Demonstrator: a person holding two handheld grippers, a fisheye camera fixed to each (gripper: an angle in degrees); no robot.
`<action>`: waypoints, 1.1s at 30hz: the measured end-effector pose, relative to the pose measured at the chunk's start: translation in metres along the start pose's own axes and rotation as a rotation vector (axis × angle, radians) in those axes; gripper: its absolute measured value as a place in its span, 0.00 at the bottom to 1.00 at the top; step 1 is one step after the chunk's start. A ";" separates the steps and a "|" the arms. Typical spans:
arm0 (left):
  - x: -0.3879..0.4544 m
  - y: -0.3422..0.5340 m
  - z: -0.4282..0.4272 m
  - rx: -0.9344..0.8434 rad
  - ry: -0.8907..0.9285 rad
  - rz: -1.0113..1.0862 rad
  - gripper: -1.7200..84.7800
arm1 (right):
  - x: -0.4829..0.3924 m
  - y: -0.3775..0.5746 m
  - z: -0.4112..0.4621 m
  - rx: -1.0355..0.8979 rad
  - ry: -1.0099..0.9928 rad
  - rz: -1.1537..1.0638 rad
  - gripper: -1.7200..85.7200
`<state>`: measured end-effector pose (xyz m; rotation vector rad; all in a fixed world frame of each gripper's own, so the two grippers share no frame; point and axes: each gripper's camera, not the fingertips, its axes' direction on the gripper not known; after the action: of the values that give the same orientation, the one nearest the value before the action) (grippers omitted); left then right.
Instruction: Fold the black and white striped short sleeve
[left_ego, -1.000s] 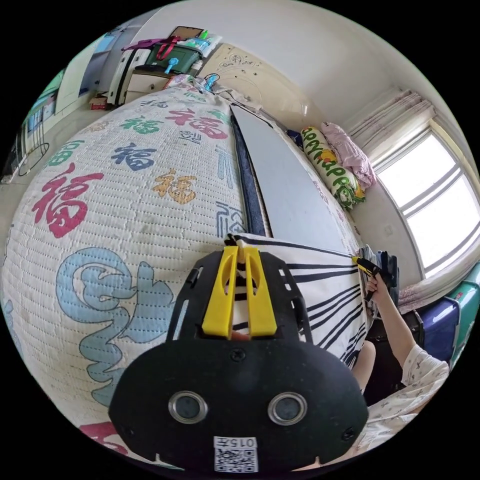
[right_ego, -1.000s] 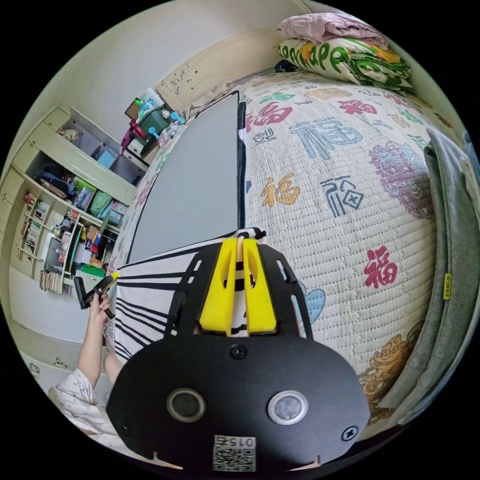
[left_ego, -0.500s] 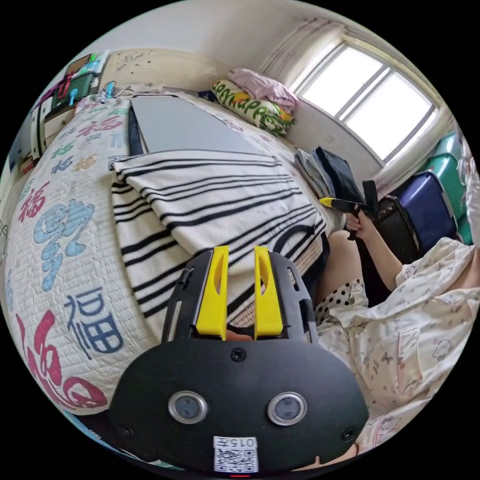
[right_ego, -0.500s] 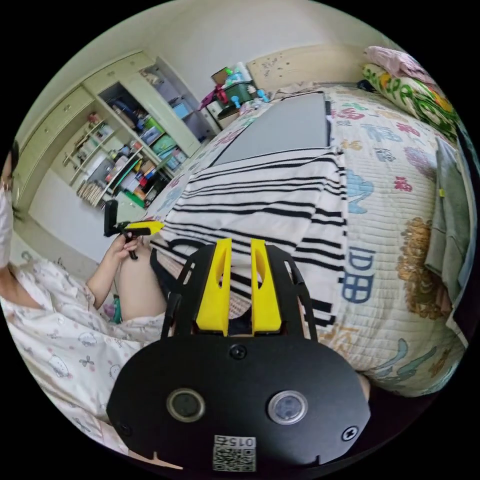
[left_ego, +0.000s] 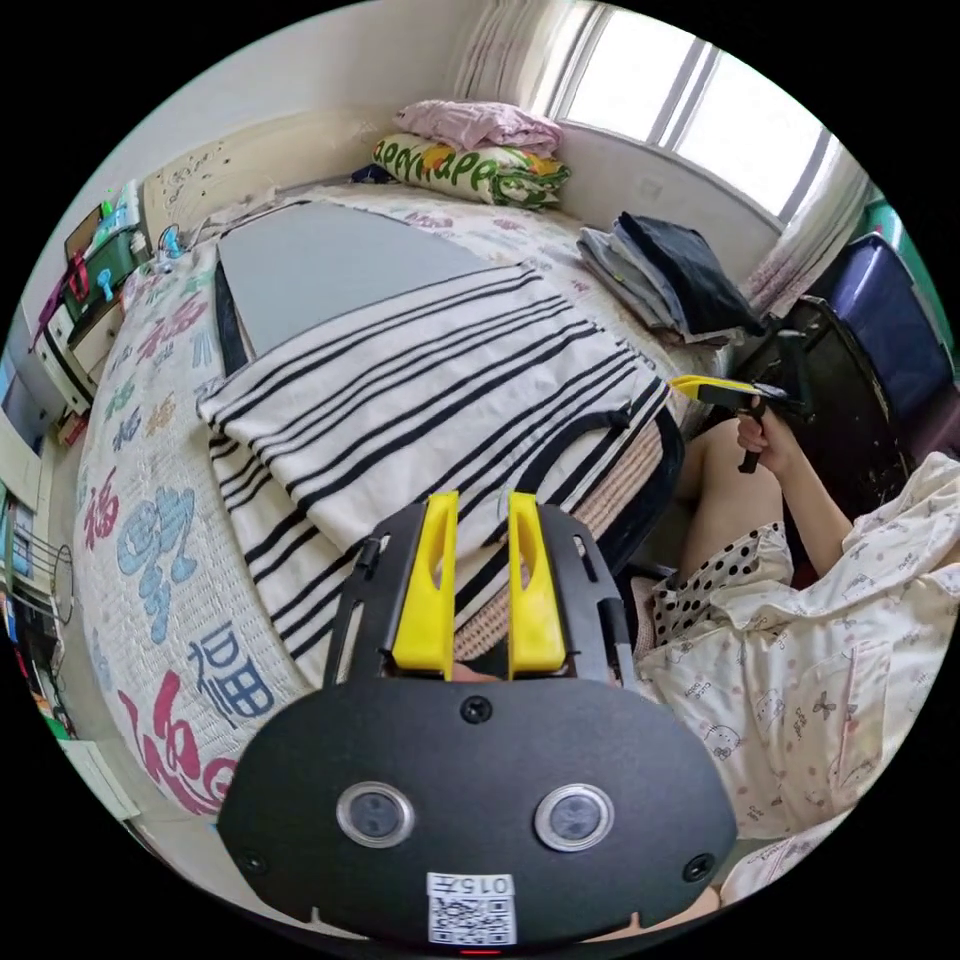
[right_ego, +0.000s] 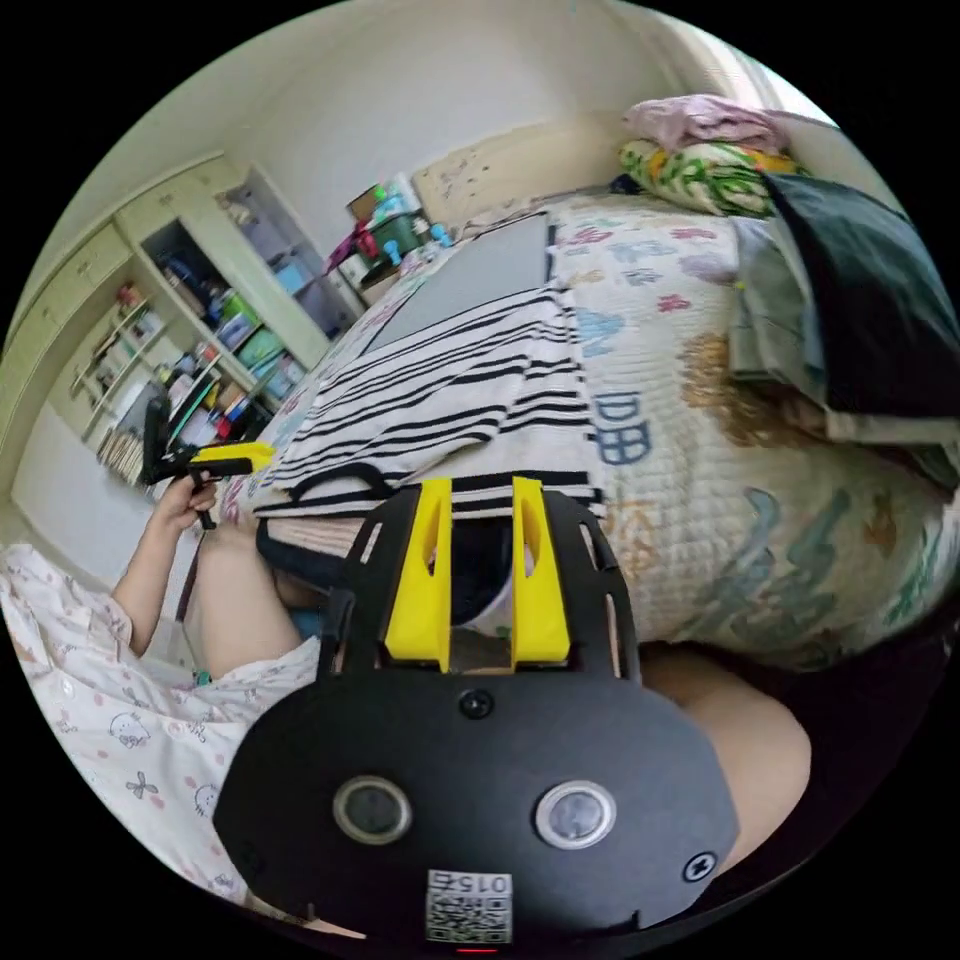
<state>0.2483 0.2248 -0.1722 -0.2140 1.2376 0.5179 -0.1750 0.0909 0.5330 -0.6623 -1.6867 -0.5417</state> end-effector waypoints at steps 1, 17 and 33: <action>0.001 -0.006 0.006 0.010 -0.004 0.012 0.12 | 0.014 0.002 -0.003 0.021 0.027 0.036 0.13; 0.070 -0.271 0.362 -0.050 -0.099 0.126 0.16 | 0.179 -0.039 0.081 0.098 0.064 0.240 0.13; 0.059 -0.276 0.448 -0.095 -0.169 0.127 0.03 | 0.275 -0.045 0.093 0.222 0.065 0.228 0.04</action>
<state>0.7737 0.1929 -0.1146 -0.1684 1.0675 0.6915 -0.3148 0.1586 0.7825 -0.6571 -1.5577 -0.2088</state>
